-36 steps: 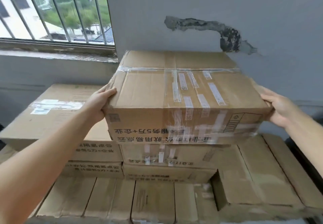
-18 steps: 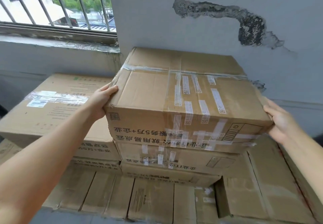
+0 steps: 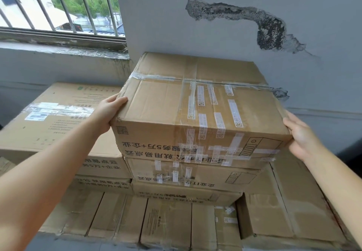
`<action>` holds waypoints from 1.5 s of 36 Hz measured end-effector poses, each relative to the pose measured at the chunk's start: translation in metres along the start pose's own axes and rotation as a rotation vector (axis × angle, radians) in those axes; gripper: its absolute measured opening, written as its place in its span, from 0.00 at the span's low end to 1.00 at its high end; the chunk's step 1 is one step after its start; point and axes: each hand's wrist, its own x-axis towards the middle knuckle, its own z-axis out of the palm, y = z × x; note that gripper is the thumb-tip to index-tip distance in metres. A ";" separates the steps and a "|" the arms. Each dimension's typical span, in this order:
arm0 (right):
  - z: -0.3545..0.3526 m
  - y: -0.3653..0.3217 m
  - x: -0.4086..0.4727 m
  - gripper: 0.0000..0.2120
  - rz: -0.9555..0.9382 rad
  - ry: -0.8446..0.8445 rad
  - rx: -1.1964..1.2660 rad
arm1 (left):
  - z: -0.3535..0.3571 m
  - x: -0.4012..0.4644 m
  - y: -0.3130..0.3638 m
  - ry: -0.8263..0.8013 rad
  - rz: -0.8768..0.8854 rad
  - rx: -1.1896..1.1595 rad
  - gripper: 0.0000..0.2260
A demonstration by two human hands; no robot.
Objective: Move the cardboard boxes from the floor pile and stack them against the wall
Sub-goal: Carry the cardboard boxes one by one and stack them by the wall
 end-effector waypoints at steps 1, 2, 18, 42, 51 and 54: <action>0.000 0.000 0.000 0.20 0.000 0.004 0.000 | 0.000 -0.002 0.000 0.013 0.010 0.021 0.09; 0.000 0.000 -0.001 0.20 0.001 0.010 0.004 | 0.001 -0.003 0.001 0.025 0.020 0.035 0.09; 0.020 0.015 -0.100 0.26 -0.630 -0.133 -0.859 | -0.008 -0.097 -0.010 -0.007 0.528 0.482 0.21; 0.088 0.173 -0.302 0.23 0.117 0.132 -0.228 | -0.027 -0.222 -0.136 -0.420 0.056 0.322 0.21; 0.167 0.224 -0.408 0.38 0.031 0.564 -0.025 | -0.074 -0.206 -0.132 -0.788 0.093 0.427 0.20; 0.186 0.236 -0.452 0.41 0.059 0.711 0.022 | -0.080 -0.214 -0.136 -0.930 0.099 0.456 0.19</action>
